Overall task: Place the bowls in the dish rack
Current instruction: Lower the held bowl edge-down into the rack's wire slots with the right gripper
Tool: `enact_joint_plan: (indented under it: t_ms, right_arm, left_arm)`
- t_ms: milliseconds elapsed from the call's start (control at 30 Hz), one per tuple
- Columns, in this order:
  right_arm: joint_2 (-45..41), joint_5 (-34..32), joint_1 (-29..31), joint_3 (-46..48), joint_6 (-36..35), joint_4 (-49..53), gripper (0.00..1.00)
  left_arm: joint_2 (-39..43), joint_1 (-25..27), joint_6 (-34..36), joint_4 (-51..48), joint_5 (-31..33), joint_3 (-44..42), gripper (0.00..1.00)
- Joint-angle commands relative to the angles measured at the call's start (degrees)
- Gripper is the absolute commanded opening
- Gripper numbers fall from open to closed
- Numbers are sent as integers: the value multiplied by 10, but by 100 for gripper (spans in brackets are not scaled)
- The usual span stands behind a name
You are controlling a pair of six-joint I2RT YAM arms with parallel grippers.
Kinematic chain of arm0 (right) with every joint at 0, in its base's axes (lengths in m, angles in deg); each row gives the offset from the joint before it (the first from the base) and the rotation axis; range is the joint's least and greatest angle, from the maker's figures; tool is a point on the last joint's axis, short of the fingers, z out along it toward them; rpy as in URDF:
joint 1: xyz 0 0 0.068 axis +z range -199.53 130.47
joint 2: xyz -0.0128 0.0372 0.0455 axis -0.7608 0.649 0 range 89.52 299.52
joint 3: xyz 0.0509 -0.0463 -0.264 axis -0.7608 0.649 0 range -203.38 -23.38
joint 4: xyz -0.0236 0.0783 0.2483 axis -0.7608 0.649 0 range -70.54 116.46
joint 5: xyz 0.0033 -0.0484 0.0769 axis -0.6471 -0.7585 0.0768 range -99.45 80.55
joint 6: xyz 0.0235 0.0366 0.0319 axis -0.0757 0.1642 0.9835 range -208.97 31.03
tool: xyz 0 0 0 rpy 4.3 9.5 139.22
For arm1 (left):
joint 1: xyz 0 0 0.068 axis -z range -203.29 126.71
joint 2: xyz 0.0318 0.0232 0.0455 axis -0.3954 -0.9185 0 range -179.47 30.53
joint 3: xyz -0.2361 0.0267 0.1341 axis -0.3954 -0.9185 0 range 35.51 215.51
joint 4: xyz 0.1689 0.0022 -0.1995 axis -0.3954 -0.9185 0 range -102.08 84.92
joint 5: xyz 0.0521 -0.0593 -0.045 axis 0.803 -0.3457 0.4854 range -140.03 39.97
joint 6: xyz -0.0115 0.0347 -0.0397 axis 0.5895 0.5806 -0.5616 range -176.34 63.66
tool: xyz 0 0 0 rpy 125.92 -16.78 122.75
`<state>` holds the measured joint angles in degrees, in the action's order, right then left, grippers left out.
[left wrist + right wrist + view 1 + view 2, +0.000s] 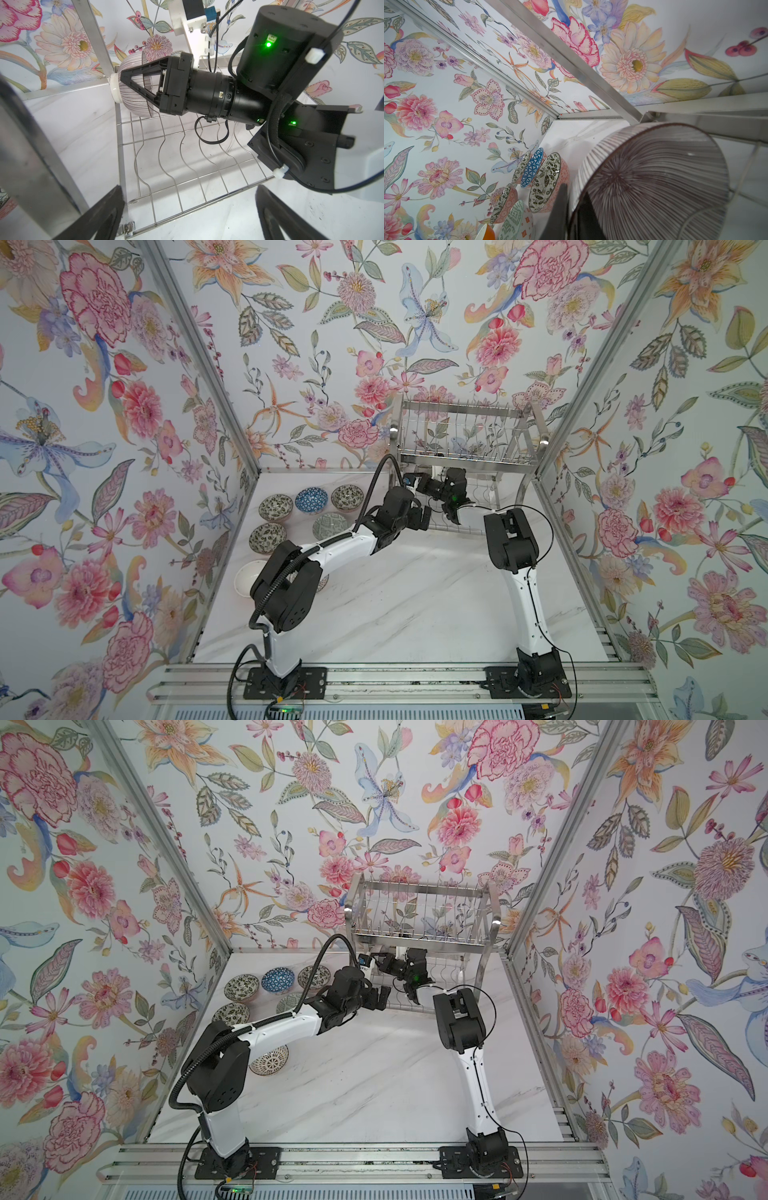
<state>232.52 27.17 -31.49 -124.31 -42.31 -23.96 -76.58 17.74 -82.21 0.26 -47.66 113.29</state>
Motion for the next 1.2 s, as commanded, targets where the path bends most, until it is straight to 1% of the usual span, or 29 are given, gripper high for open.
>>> enact_joint_plan:
  t_ms: [0,167,400,700,867,1000,1167]
  right_arm:
    - [-15,-40,-6,6,-17,35,9]
    - [-17,-39,-6,6,-16,34,12]
    - [-17,-37,-6,2,-11,33,19]
    - [-22,-35,-6,7,-3,24,25]
    - [-34,-37,-7,18,0,16,32]
    - [-50,-41,-8,35,1,7,35]
    - [-73,-42,-8,65,0,-8,42]
  left_arm:
    - [17,-8,10,-4,13,-5,99]
    - [23,-10,10,-2,13,-13,99]
    - [30,-10,10,-1,16,-20,99]
    - [41,-11,8,-1,20,-30,99]
    - [50,-12,7,2,23,-39,99]
    - [58,-14,5,6,21,-48,99]
    - [75,-16,6,5,24,-60,99]
